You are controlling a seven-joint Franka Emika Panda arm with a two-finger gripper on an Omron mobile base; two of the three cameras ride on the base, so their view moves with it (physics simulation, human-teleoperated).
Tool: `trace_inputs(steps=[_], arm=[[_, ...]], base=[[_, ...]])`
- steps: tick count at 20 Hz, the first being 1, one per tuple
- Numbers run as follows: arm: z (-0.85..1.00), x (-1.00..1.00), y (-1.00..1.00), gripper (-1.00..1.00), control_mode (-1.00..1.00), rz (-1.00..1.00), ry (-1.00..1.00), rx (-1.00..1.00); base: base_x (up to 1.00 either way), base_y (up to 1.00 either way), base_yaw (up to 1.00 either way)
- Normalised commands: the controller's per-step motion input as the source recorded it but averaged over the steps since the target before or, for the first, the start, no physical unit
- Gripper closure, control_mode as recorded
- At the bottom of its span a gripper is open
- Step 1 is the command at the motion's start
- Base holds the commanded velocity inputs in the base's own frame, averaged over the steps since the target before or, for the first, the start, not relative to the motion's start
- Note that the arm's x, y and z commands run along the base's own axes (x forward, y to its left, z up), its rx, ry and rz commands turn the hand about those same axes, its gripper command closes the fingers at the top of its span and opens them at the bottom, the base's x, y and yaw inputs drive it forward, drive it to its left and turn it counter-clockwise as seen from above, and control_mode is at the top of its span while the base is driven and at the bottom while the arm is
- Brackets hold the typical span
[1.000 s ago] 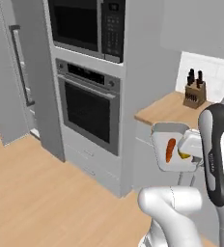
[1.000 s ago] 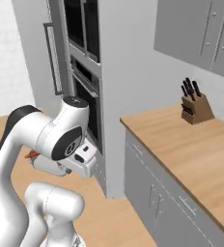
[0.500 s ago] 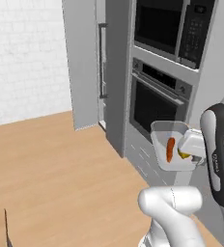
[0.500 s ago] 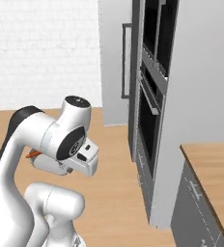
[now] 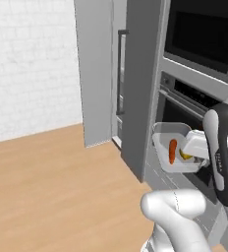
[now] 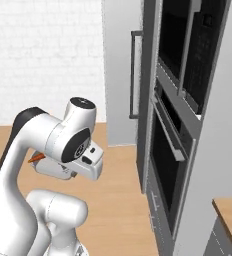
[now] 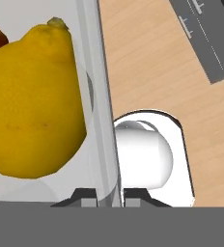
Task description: Take the meat container that has the shrimp and place it on the second highest rack of the freezer. Then take the vegetable container that has the carrot and lemon and place it on the highest rack of the freezer.
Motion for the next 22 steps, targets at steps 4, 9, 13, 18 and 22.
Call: trace_inputs(steps=[4,9,13,18,22], arm=[[0.0,0.0,0.0,1.0,1.0,0.0,0.0,0.0],[0.0,0.0,0.0,1.0,1.0,0.0,0.0,0.0],[0.0,0.0,0.0,1.0,1.0,0.0,0.0,0.0],[0.0,0.0,0.0,1.0,1.0,0.0,0.0,0.0],[0.0,0.0,0.0,1.0,1.0,0.0,0.0,0.0]], base=[[1.0,0.67,-0.17],[0.99,0.92,-0.46],[0.75,0.99,-0.52],[0.33,0.88,-0.49],[0.37,0.88,-0.44]])
